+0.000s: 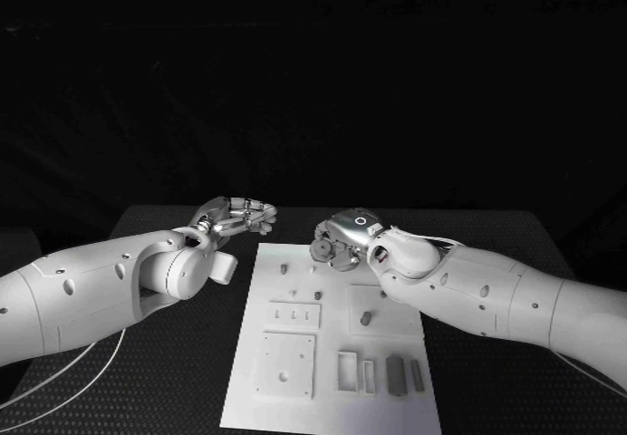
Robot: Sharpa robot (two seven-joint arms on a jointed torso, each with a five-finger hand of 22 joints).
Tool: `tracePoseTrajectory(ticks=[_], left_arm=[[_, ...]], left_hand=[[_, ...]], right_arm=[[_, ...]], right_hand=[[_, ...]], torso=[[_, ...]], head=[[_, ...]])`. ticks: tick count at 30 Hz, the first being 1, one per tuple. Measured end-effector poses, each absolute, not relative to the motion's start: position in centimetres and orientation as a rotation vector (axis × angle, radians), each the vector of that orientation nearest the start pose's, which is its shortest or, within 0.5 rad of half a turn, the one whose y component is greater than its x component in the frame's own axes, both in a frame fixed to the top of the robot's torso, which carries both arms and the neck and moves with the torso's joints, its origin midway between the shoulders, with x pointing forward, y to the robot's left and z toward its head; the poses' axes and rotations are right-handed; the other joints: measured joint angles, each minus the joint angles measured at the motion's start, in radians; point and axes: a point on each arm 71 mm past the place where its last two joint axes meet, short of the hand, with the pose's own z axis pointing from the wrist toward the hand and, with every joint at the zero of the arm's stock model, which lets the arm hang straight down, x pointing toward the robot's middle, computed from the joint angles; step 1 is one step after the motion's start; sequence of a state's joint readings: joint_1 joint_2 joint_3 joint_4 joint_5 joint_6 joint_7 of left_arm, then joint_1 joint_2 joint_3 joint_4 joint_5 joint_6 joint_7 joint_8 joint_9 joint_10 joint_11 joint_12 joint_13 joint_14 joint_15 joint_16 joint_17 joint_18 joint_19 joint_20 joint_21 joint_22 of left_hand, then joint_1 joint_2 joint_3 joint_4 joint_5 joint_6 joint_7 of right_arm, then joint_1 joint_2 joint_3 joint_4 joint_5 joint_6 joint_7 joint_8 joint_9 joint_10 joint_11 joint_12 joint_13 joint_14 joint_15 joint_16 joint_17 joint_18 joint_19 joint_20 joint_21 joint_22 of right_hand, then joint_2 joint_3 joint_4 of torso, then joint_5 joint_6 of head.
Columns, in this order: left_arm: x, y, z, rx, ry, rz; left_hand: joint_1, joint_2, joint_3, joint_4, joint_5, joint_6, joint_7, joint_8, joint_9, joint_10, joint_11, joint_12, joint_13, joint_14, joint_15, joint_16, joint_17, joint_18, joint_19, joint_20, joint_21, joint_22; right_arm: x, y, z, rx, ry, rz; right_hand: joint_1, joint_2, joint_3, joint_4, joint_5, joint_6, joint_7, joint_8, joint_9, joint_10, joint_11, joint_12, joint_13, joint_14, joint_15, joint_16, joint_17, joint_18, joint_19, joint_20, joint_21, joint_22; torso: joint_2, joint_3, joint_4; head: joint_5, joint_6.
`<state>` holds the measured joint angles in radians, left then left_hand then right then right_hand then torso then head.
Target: Assemble the parts on the task board
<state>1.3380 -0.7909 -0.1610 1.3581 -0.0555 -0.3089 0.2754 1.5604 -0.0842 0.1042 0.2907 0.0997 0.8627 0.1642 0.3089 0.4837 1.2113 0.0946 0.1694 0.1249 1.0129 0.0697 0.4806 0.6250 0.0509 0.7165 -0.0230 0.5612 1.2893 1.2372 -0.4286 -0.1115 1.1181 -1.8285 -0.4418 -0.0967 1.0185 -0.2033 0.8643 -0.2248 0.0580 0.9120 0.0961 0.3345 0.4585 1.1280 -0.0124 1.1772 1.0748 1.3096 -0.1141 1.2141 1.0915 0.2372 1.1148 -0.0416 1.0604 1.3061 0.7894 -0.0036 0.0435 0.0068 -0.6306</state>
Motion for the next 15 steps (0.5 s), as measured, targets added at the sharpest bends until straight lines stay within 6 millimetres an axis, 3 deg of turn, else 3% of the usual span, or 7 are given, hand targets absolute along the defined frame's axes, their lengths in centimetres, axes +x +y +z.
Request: tracePoseTrajectory(ticks=[6,15], left_arm=[[53.0,23.5,-16.8,-1.044,1.503,-1.329],[53.1,23.3,-16.8,-1.043,1.504,-1.329]], left_hand=[[0.000,0.000,0.000,0.000,0.000,0.000,0.000,0.000,0.000,0.000,0.000,0.000,0.000,0.000,0.000,0.000,0.000,0.000,0.000,0.000,0.000,0.000],[0.000,0.000,0.000,0.000,0.000,0.000,0.000,0.000,0.001,0.000,0.000,0.000,0.000,0.000,0.000,0.000,0.000,0.000,0.000,0.000,0.000,-0.001]], right_arm=[[53.1,-7.4,-20.5,-0.573,1.388,0.501],[52.8,-6.7,-21.5,-0.599,1.395,0.495]], right_hand=[[0.003,-0.005,0.003,0.003,0.000,0.002,-0.002,0.000,0.000,0.004,-0.003,0.000,-0.001,0.000,0.000,0.000,0.000,0.000,0.000,0.000,0.000,-0.001],[0.003,-0.005,0.003,0.003,0.000,0.004,-0.004,-0.001,0.001,0.007,0.000,0.000,-0.002,0.002,0.002,0.000,0.000,0.000,0.005,-0.002,0.000,-0.002]], torso=[[0.001,-0.0012,0.0027],[0.001,-0.0017,0.0027]], head=[[0.007,-0.001],[0.013,-0.004]])
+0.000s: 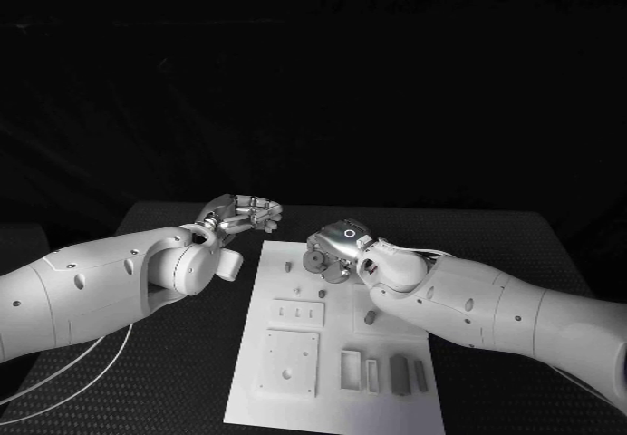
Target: Assemble the parts on the task board
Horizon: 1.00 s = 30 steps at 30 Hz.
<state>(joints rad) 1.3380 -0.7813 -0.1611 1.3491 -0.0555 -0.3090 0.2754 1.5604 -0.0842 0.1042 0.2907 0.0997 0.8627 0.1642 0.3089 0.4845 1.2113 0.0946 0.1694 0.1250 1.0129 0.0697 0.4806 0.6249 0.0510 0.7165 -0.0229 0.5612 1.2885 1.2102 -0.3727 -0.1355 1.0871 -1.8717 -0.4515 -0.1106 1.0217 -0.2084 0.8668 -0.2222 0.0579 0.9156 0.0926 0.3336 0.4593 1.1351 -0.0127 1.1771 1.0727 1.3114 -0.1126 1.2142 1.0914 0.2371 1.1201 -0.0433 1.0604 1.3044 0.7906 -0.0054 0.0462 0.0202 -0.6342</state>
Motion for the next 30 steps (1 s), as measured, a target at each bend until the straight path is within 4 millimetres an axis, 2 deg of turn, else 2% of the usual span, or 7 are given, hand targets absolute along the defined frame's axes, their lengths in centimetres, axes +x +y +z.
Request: tracePoseTrajectory(ticks=[17,30], left_arm=[[53.14,23.33,-16.78,-1.043,1.504,-1.328],[53.19,23.18,-16.78,-1.042,1.505,-1.330]], left_hand=[[0.000,0.000,0.000,0.000,0.000,0.000,0.000,0.000,0.000,0.000,0.000,-0.004,0.000,0.000,0.000,0.000,0.001,0.000,0.000,0.000,0.004,0.000],[0.000,0.000,0.000,0.000,0.000,0.000,0.000,0.000,0.001,0.000,0.000,-0.004,0.000,0.000,0.000,0.000,0.002,0.000,0.000,0.000,0.004,0.000]], right_arm=[[52.77,-6.58,-22.36,-0.619,1.408,0.481],[52.81,-6.10,-22.53,-0.622,1.406,0.484]], right_hand=[[0.000,0.000,0.003,0.003,0.000,0.000,0.000,-0.006,0.000,0.000,0.000,0.000,0.000,0.000,0.000,0.000,0.001,0.000,0.000,0.000,0.000,0.000],[-0.007,-0.007,0.000,0.006,0.000,0.001,-0.001,-0.004,0.005,0.002,0.002,0.000,-0.002,0.002,0.002,-0.004,0.001,0.000,0.000,0.001,0.000,-0.002]], torso=[[0.000,0.0038,-0.0040],[0.000,0.0038,-0.0040]], head=[[0.008,-0.005],[0.011,-0.008]])
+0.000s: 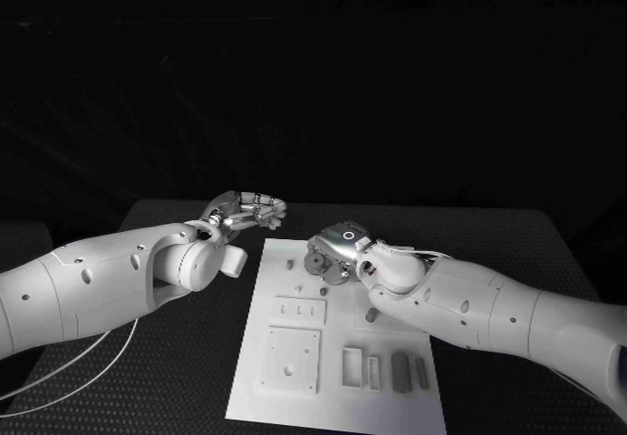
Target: Assemble the parts on the task board
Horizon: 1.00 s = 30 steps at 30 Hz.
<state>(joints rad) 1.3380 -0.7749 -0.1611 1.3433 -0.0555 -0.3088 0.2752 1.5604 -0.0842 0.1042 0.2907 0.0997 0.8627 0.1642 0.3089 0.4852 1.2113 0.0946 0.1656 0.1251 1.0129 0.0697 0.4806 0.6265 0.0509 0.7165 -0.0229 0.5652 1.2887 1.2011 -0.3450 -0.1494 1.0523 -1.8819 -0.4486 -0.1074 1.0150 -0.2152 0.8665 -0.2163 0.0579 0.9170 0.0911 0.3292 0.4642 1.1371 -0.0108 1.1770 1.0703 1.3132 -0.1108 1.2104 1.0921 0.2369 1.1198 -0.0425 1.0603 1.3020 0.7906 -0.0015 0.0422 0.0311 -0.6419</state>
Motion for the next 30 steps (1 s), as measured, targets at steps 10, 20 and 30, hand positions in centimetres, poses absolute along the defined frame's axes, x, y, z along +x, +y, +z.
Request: tracePoseTrajectory(ticks=[10,20,30], left_arm=[[53.21,23.21,-16.79,-1.042,1.504,-1.329],[53.21,23.19,-16.79,-1.042,1.504,-1.329],[53.22,23.25,-16.79,-1.043,1.504,-1.328]], left_hand=[[0.000,0.000,0.000,0.000,0.000,0.000,0.000,0.000,0.000,0.000,0.000,0.000,0.000,0.000,0.000,0.000,0.000,0.000,0.000,0.000,0.000,-0.001],[0.000,0.000,0.000,0.000,0.000,0.000,0.000,0.000,0.000,0.000,0.000,0.000,0.000,0.000,0.000,0.000,0.000,0.000,0.000,0.000,0.000,-0.001],[0.000,0.000,0.000,0.000,0.000,0.000,0.000,0.000,0.000,0.000,0.000,0.000,0.000,0.000,0.000,0.000,0.001,0.000,0.000,0.000,0.000,-0.001]], right_arm=[[52.92,-5.99,-23.00,-0.633,1.419,0.480],[53.13,-6.33,-23.13,-0.625,1.436,0.470],[53.21,-6.61,-23.19,-0.616,1.443,0.468]], right_hand=[[-0.003,-0.010,-0.004,-0.004,-0.001,0.009,-0.009,-0.017,-0.012,0.001,0.006,0.000,-0.004,0.002,0.002,-0.008,0.000,0.000,0.001,0.002,0.000,-0.002],[-0.003,-0.010,-0.004,-0.004,-0.001,0.009,-0.009,-0.027,-0.012,0.001,0.006,0.000,-0.004,0.002,0.002,-0.008,0.000,0.000,0.000,0.003,0.000,-0.002],[0.005,-0.018,-0.024,-0.024,-0.001,-0.010,0.010,-0.047,-0.022,-0.009,0.017,-0.008,-0.007,-0.002,0.013,-0.014,-0.001,0.000,-0.006,0.001,-0.004,-0.005]], torso=[[0.000,-0.0012,-0.0007],[0.000,-0.0004,-0.0012],[0.000,0.0005,-0.0019]], head=[[0.001,-0.002],[0.002,-0.005],[0.002,-0.006]])
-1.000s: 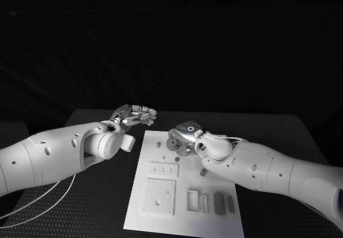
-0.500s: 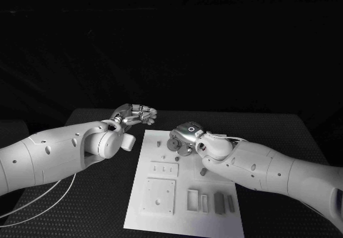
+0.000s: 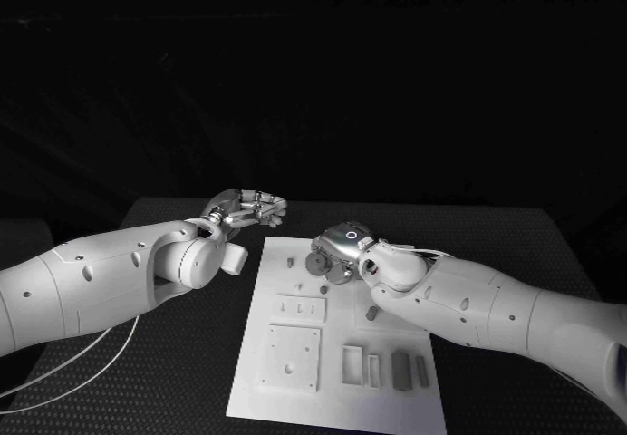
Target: Assemble the parts on the task board
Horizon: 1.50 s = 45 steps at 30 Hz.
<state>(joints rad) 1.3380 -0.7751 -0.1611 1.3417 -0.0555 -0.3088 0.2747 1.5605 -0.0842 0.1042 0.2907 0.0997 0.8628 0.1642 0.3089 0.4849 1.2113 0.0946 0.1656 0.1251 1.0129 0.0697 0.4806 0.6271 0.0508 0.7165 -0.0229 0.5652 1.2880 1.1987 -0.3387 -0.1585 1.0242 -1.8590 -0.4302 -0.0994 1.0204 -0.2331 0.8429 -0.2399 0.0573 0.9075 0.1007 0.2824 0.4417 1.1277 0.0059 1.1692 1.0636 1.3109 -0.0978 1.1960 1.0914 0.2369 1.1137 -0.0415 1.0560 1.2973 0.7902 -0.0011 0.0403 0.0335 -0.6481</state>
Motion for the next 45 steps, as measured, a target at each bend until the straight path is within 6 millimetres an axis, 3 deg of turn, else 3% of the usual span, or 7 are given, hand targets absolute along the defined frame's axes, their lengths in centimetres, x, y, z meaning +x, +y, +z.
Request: tracePoseTrajectory(ticks=[5,8,14,22,30,37,45], left_arm=[[53.2,23.2,-16.8,-1.043,1.504,-1.328],[53.2,23.2,-16.8,-1.043,1.504,-1.328],[53.3,23.3,-16.8,-1.043,1.503,-1.327],[53.3,23.3,-16.8,-1.044,1.502,-1.326],[53.2,23.6,-16.8,-1.046,1.500,-1.322],[53.2,24.1,-16.8,-1.049,1.494,-1.315],[53.4,24.7,-16.8,-1.053,1.485,-1.302]], left_hand=[[0.000,0.000,0.000,0.000,0.000,0.000,0.000,0.000,0.001,0.000,0.000,0.000,0.000,0.000,0.000,0.000,0.000,0.000,0.000,0.000,0.000,0.000],[0.000,0.000,0.000,0.000,0.000,0.000,0.000,0.000,0.001,0.000,0.000,0.000,0.000,0.000,0.000,0.000,0.000,0.000,0.000,0.000,0.000,0.000],[-0.005,-0.004,0.000,0.000,-0.007,0.000,0.000,-0.004,0.002,0.003,0.003,-0.004,0.000,0.000,0.000,-0.004,0.002,0.000,0.000,0.000,0.000,-0.001],[-0.007,-0.007,0.000,0.000,-0.008,0.000,0.000,-0.004,0.002,0.004,0.004,-0.004,0.000,0.000,0.000,-0.004,0.002,0.000,0.000,0.000,0.000,-0.001],[-0.007,-0.007,0.000,0.000,-0.008,0.000,0.000,-0.004,0.002,0.004,0.004,-0.004,0.000,0.000,0.000,-0.004,0.002,0.000,0.000,0.000,0.000,-0.001],[-0.007,-0.007,0.000,0.000,-0.008,0.000,0.000,-0.004,0.002,0.004,0.004,-0.004,0.000,0.000,0.000,-0.004,0.003,0.000,0.000,0.000,0.000,-0.001],[-0.007,-0.007,0.000,0.000,-0.008,0.000,0.000,-0.004,0.002,0.004,0.004,-0.008,0.000,0.000,0.000,-0.004,0.002,0.000,0.000,0.000,0.000,-0.002]], right_arm=[[53.2,-6.8,-23.3,-0.601,1.462,0.474],[53.4,-7.0,-23.5,-0.594,1.494,0.468],[53.6,-7.4,-23.7,-0.586,1.545,0.460],[53.7,-7.8,-23.6,-0.559,1.567,0.479],[53.7,-9.0,-23.0,-0.476,1.514,0.570],[54.4,-11.5,-19.4,-0.332,1.402,0.701],[55.0,-16.9,-16.5,-0.194,1.376,0.747]], right_hand=[[0.032,0.015,0.011,-0.017,0.000,-0.027,0.023,-0.031,-0.015,-0.005,0.005,0.000,-0.003,0.000,0.000,-0.005,0.000,-0.004,-0.002,0.001,-0.006,-0.004],[0.077,0.043,0.053,-0.035,0.001,-0.060,0.015,-0.045,-0.019,-0.018,0.003,0.000,-0.004,-0.004,-0.004,-0.009,0.000,-0.005,-0.008,0.005,-0.007,-0.006],[0.061,0.044,0.076,-0.036,0.091,-0.103,-0.011,-0.051,-0.023,-0.027,-0.017,-0.004,-0.004,-0.020,-0.016,-0.013,0.001,0.017,-0.028,0.021,-0.011,-0.002],[0.044,0.061,0.089,-0.033,0.143,-0.113,-0.009,-0.050,-0.021,-0.030,-0.021,-0.004,-0.003,-0.020,-0.017,-0.013,0.005,0.019,-0.032,0.025,-0.011,0.002],[0.033,0.049,0.097,-0.033,0.156,-0.106,-0.004,-0.031,-0.010,-0.030,-0.020,0.003,-0.003,-0.019,-0.017,-0.013,0.007,0.019,-0.026,0.020,-0.006,0.002],[-0.019,0.029,-0.040,-0.045,0.090,-0.121,-0.004,-0.026,-0.004,-0.030,-0.020,0.003,-0.006,-0.015,-0.020,-0.013,0.009,0.017,-0.021,0.014,-0.004,0.002],[-0.033,0.036,-0.126,-0.048,0.102,-0.112,0.013,-0.008,0.005,-0.036,-0.003,0.005,-0.006,-0.018,-0.003,-0.013,0.013,0.010,-0.025,0.010,-0.004,0.002]], torso=[[0.000,0.0000,-0.0001],[0.000,-0.0001,0.0000],[0.000,-0.0006,0.0004],[0.000,-0.0012,0.0005],[0.000,-0.0005,-0.0015],[0.000,0.0021,-0.0049],[-0.002,0.0081,-0.0128]], head=[[0.001,0.001],[0.000,0.001],[0.000,0.001],[0.000,-0.001],[-0.001,0.004],[-0.005,0.012],[-0.008,0.019]])
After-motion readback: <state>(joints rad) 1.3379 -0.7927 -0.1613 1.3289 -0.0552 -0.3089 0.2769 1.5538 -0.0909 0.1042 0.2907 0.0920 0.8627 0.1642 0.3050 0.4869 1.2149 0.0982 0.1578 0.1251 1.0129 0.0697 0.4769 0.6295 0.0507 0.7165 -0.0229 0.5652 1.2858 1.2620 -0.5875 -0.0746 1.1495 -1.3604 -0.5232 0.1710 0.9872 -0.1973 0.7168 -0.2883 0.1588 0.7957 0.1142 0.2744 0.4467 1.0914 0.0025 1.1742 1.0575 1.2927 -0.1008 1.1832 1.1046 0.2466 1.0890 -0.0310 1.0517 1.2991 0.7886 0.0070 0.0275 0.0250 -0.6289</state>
